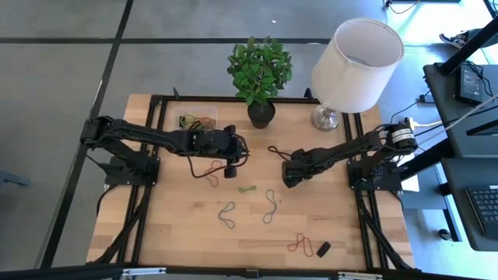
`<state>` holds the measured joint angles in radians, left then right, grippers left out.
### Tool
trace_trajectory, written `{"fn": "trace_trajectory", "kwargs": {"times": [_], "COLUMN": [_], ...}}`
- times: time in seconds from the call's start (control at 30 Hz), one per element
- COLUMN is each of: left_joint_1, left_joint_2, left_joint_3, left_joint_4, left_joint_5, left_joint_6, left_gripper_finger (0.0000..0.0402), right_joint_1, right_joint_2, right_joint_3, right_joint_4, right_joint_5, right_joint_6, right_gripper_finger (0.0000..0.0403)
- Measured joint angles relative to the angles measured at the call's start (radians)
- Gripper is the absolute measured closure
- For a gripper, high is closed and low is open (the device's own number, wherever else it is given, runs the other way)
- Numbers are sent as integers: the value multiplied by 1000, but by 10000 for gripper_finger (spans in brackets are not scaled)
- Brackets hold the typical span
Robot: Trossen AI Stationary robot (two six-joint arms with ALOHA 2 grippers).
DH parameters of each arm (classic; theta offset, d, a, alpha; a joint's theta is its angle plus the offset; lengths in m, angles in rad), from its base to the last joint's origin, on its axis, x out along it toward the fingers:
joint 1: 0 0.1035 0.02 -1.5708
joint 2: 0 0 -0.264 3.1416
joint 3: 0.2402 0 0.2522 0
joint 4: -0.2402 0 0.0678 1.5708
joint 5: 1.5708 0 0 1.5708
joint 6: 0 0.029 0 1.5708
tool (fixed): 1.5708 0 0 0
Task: Pick and place rubber bands into bin
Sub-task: Put the green rubber band into the transparent bin
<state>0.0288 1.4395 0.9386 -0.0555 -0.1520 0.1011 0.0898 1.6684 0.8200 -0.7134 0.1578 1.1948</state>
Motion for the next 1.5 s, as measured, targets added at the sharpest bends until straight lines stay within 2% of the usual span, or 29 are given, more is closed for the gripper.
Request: {"fn": "trace_trajectory", "kwargs": {"times": [0.1, 0.23, 0.3, 0.37, 0.53, 0.67, 0.8, 1.0, 1.13, 1.5], "left_joint_1": [0, -1, -1, -1, -1, -1, 0, -1, -3, -36], "left_joint_2": [0, 0, 0, 0, 0, 0, 0, 0, 0, 0], "left_joint_3": [0, 0, 0, 0, 0, 0, 0, 0, 0, 0], "left_joint_4": [39, 101, 131, 160, 229, 284, 368, 472, 522, 546], "left_joint_5": [0, -15, -34, -40, -40, -40, -38, -37, -37, -33], "left_joint_6": [-36, -99, -132, -165, -225, -266, -305, -327, -327, -325], "left_gripper_finger": [318, 280, 266, 256, 247, 247, 246, 246, 246, 246], "right_joint_1": [0, 0, 0, 6, 40, 60, 56, 52, 52, 51], "right_joint_2": [-1, -18, -44, -85, -281, -440, -541, -546, -509, -467], "right_joint_3": [0, -3, -7, -11, -9, -8, -8, -7, -6, -7], "right_joint_4": [12, 15, 17, 11, 70, 207, 411, 729, 842, 901], "right_joint_5": [-8, -9, -12, -19, 72, 169, 199, 194, 159, 156], "right_joint_6": [-24, -63, -107, -134, -213, -357, -532, -802, -895, -915], "right_gripper_finger": [257, 366, 390, 388, 399, 397, 400, 401, 401, 401]}}
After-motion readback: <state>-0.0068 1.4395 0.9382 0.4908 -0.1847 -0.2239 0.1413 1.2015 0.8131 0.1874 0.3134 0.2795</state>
